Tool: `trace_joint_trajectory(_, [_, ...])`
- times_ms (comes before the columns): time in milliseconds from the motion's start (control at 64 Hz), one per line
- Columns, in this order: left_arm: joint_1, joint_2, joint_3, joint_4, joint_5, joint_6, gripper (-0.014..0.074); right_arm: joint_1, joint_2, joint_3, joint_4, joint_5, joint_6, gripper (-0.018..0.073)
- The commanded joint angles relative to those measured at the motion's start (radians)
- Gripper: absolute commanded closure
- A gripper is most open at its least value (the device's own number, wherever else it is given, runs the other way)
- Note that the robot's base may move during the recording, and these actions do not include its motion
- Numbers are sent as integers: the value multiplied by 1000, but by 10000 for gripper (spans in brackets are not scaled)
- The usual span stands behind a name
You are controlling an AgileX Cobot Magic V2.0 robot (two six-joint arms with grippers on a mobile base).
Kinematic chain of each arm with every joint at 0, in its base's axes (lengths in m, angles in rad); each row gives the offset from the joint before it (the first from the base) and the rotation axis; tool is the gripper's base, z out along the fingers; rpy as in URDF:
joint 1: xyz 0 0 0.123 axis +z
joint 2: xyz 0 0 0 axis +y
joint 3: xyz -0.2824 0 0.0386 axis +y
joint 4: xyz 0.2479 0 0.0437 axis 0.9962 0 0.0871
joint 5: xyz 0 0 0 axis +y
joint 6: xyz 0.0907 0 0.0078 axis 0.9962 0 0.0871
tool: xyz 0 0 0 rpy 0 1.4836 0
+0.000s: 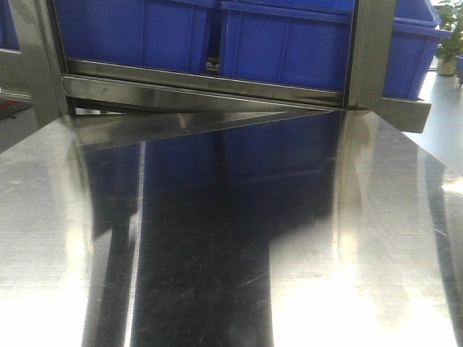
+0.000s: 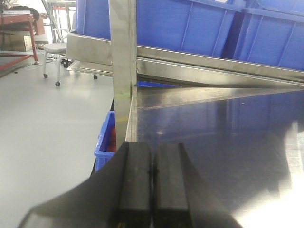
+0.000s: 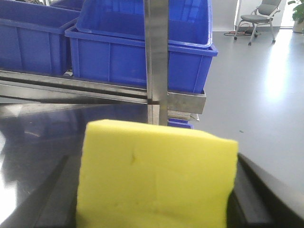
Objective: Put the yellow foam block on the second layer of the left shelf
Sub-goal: 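Drive the base away from the table holding the cube in the right gripper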
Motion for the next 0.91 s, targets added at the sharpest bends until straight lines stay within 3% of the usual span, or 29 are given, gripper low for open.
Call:
trace_joint_trajectory(0, [2,-15,28,-7,-86,-4,460,-6,16,-24,-18,-88,-7,292])
trace_joint_trajectory(891, [2,-15,28,-7,-86,-4,460,-6,18,-24,-18,-87,-7,292])
